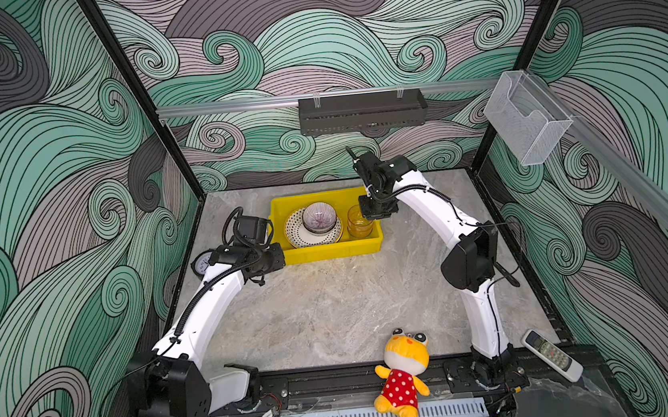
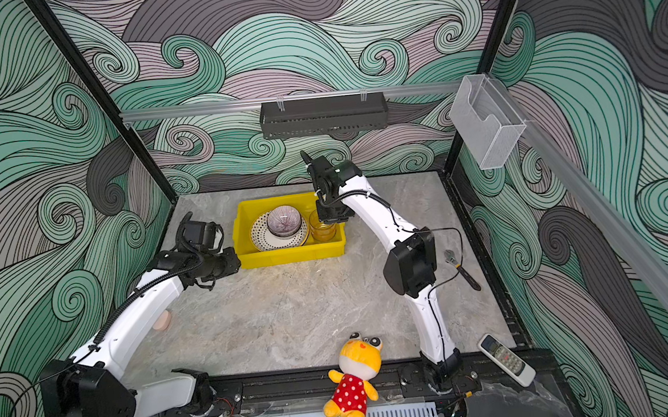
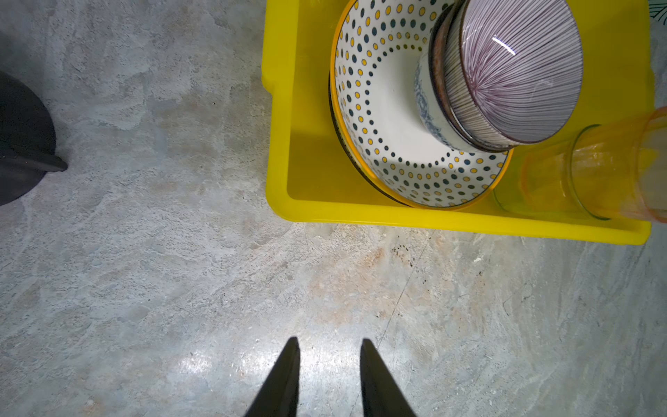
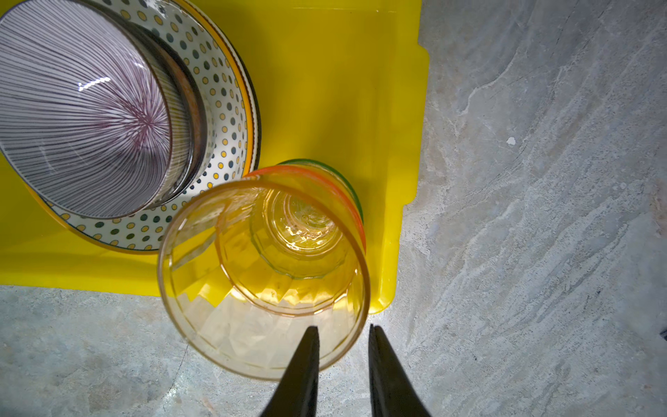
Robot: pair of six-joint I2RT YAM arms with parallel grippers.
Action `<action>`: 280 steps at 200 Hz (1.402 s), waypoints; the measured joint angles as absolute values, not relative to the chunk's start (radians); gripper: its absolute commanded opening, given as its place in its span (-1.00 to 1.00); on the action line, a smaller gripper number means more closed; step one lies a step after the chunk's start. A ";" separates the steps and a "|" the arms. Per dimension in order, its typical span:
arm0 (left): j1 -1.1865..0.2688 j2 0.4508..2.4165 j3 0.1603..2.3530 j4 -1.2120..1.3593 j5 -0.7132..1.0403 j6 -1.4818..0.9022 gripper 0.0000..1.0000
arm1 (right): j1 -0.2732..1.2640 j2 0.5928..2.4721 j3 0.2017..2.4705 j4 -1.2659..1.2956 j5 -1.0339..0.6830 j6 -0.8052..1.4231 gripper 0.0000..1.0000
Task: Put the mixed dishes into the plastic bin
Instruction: 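Lower the amber glass into the bin beside the pink glass, then open the right gripper, releasing the amber glass, and raise it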
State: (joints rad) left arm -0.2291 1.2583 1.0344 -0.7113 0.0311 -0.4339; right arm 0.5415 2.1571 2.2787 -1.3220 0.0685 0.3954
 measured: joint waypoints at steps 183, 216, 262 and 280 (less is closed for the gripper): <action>-0.229 1.133 1.007 -0.662 0.022 -0.432 -0.37 | 0.545 1.645 1.631 -0.970 0.140 0.369 -0.03; -0.229 1.108 0.940 -0.606 -0.001 -0.424 -0.37 | 0.512 1.561 1.497 -0.862 0.127 0.366 0.10; -0.225 1.082 0.875 -0.538 -0.046 -0.413 -0.37 | 0.459 1.435 1.306 -0.687 0.109 0.367 0.22; -0.225 1.066 0.855 -0.508 -0.061 -0.412 -0.37 | 0.448 1.394 1.250 -0.630 0.108 0.366 0.26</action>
